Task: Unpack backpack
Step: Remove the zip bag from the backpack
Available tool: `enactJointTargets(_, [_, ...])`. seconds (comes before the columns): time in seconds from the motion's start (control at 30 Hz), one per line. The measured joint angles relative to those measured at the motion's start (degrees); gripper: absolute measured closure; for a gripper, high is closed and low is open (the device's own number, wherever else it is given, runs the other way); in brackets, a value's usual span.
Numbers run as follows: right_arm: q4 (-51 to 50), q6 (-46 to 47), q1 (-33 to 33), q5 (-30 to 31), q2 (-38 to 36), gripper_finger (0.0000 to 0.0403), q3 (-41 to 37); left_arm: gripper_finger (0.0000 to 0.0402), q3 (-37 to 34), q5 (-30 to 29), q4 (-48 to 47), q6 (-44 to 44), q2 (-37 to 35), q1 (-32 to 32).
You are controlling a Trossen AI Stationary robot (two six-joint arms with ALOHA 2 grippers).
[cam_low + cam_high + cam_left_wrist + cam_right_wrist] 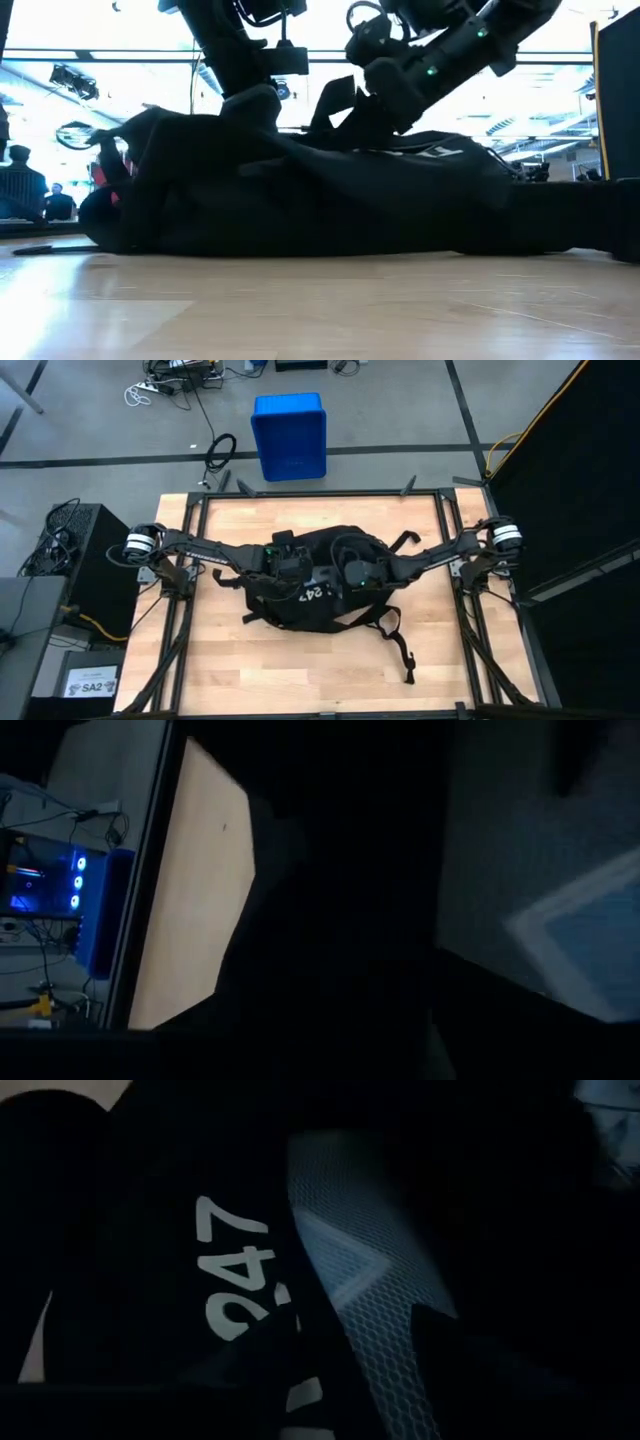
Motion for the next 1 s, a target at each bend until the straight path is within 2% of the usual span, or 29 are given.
enactJointTargets(0.23, [0.5, -0.3, -2.3, -1.0, -3.1, 0.0201, 0.1, 0.0204, -0.8, 0.4, 0.1, -0.2, 0.0, 0.0])
enactJointTargets(0.43, [-7.7, 1.0, -5.1, -1.3, -2.7, 0.0203, 0.1, 0.0204, -2.5, 0.4, 0.8, -0.1, 0.0, 0.0])
enactJointTargets(0.67, [-10.6, 1.4, -5.0, -11.3, -2.7, 0.0211, 0.0, 0.0204, -2.7, 0.1, 1.4, -0.1, 0.0, 0.3])
enactJointTargets(1.0, [-15.1, 1.5, -4.0, -13.0, -0.4, 0.015, 0.3, 0.0204, -2.7, 0.1, 4.2, -0.5, -0.1, 0.8])
